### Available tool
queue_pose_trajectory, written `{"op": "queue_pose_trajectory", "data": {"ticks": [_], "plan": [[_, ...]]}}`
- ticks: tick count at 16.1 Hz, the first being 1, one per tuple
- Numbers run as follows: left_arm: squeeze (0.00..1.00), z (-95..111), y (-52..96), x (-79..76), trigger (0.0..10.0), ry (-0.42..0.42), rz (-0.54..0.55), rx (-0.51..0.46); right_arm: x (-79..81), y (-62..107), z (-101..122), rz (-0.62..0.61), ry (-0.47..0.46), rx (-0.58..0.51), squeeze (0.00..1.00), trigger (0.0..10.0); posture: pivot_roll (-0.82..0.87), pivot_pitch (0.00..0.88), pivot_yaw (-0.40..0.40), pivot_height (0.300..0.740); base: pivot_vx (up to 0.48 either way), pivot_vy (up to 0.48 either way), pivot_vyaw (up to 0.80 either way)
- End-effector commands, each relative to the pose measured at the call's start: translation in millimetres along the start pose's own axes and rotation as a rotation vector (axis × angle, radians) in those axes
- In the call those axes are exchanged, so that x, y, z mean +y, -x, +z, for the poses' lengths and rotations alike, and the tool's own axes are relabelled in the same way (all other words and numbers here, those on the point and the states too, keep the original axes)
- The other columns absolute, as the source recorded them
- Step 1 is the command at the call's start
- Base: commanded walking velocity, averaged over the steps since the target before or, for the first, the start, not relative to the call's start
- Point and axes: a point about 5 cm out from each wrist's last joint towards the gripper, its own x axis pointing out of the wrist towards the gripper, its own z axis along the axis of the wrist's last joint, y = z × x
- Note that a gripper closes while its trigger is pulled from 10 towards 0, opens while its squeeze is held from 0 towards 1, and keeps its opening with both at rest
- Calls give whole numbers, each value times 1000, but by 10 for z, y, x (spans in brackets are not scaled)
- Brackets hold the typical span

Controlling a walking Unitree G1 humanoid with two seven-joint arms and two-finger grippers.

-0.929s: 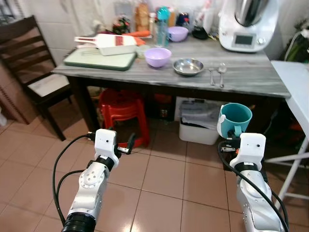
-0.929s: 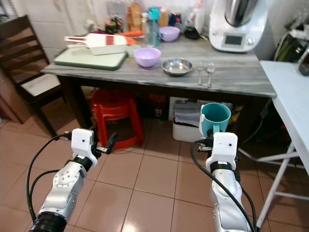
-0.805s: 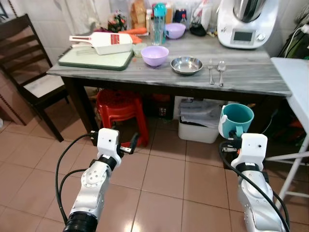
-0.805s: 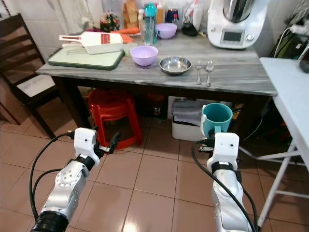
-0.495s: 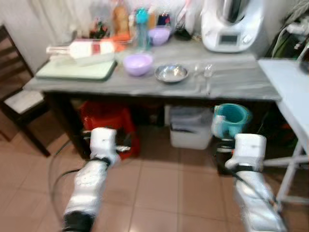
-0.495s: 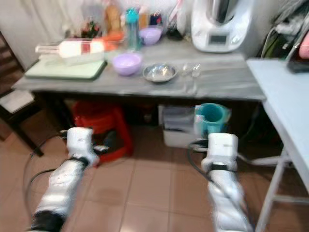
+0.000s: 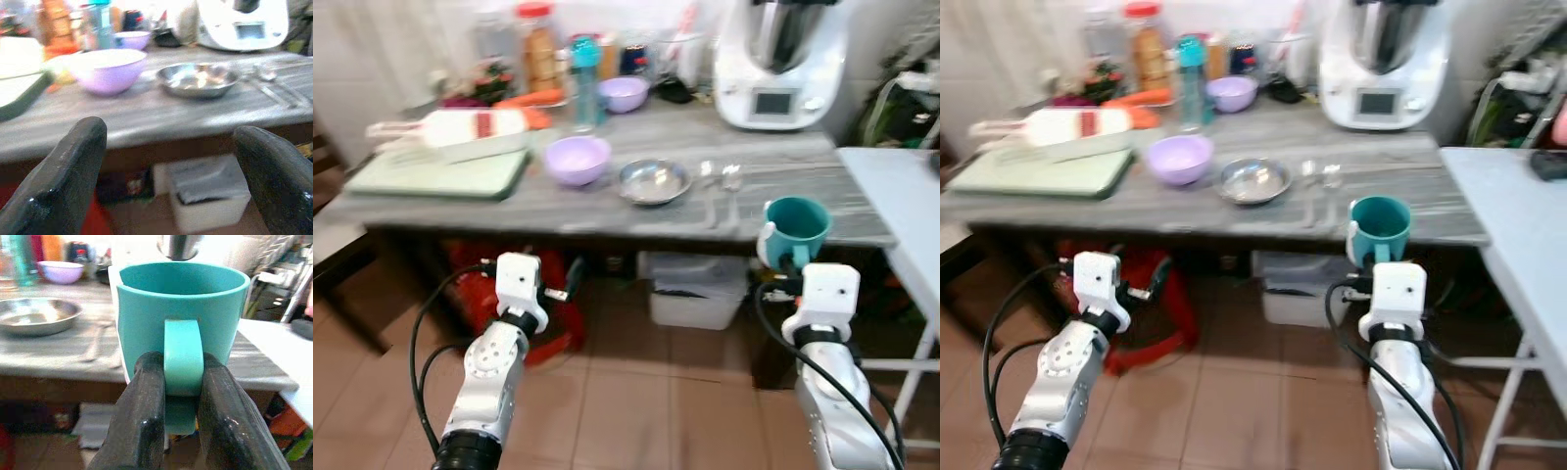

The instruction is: Setting the table

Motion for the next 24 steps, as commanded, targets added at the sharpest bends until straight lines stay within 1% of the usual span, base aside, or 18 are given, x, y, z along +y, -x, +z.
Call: {"op": "queue_pose_trajectory", "data": {"ticks": [1,4,5,6,11,15,17,18,20,22,23,24], "plan": [[0,-34,21,-18,10000,4,-3,17,-33,14,47,-4,10,-15,0,10000,-83,0,27,740,480,0,0],[0,-32,5,-63,10000,12,-12,19,-14,11,54,3,24,-21,0,10000,-93,0,31,740,480,0,0],[0,-18,-5,-106,10000,23,-25,16,2,1,80,3,21,-28,0,10000,-95,0,33,740,480,0,538],[0,-15,-6,-117,10000,22,-28,17,4,-4,85,1,16,-29,0,10000,-95,0,34,740,480,0,538],[0,-25,8,-161,10000,42,-37,16,4,-12,89,1,11,-26,0,10000,-94,0,33,740,480,0,0],[0,-44,47,-173,10000,34,-37,26,17,-13,88,8,10,-23,0,10000,-89,0,26,740,285,0,0],[0,-17,65,-155,10000,63,-21,3,25,-20,92,10,8,-24,0,10000,-88,0,25,740,152,0,0],[0,-13,74,-147,10000,64,-13,4,26,-19,92,12,2,-25,0,10000,-88,0,25,740,0,0,0],[0,4,136,-141,10000,40,-12,-11,22,-13,98,13,-10,-28,0,10000,-87,0,26,740,0,0,0],[0,39,240,-131,10000,18,-26,-30,10,-7,96,10,-14,-28,0,10000,-85,0,26,740,0,0,0],[0,29,289,-119,10000,2,-42,-21,-2,-11,94,9,-11,-28,0,10000,-82,0,27,740,0,0,0],[0,20,335,-101,10000,6,-54,-13,-24,-31,95,10,-9,-27,0,10000,-82,0,27,740,0,0,0]]}}
